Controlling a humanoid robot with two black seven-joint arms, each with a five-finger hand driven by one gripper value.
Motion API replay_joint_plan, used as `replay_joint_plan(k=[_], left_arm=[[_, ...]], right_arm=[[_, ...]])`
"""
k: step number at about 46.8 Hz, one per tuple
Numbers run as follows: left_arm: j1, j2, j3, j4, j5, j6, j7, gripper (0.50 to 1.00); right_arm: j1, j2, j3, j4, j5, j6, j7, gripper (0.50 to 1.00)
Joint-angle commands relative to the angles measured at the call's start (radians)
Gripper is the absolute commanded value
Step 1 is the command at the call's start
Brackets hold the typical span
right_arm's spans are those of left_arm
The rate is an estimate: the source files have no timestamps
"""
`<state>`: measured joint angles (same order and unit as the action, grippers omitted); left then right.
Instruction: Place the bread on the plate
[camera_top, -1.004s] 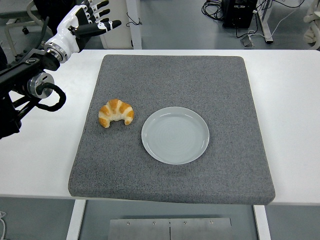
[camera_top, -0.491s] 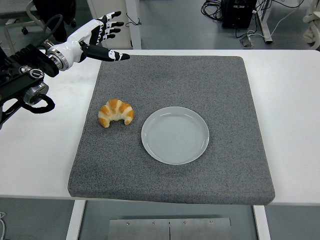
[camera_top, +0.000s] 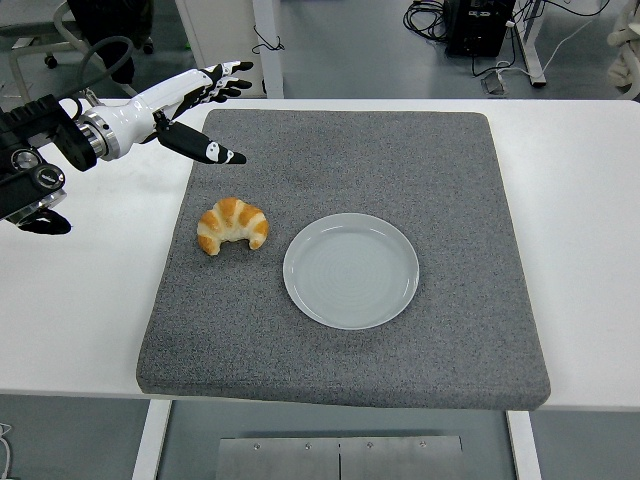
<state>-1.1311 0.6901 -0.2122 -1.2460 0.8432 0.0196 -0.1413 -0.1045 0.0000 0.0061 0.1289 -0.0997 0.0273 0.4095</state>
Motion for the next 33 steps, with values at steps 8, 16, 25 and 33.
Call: replay_joint_plan(k=[8, 16, 25, 33], left_arm=[[0.016, 0.023, 0.011, -0.044, 0.089, -0.001, -0.004, 0.940], [0.025, 0.040, 0.068, -0.073, 0.145, 0.002, -0.003, 0.940], [0.027, 0.042, 0.106, -0.073, 0.212, 0.010, 0.002, 0.928], [0.048, 0.045, 0.106, -0.073, 0.296, 0.052, 0.003, 0.925]], right_arm=[[0.000, 0.000, 0.000, 0.000, 0.000, 0.000, 0.000, 1.000], [0.000, 0.000, 0.000, 0.000, 0.000, 0.000, 0.000, 1.000], [0.000, 0.000, 0.000, 0.000, 0.000, 0.000, 0.000, 1.000], [0.000, 0.000, 0.000, 0.000, 0.000, 0.000, 0.000, 1.000]])
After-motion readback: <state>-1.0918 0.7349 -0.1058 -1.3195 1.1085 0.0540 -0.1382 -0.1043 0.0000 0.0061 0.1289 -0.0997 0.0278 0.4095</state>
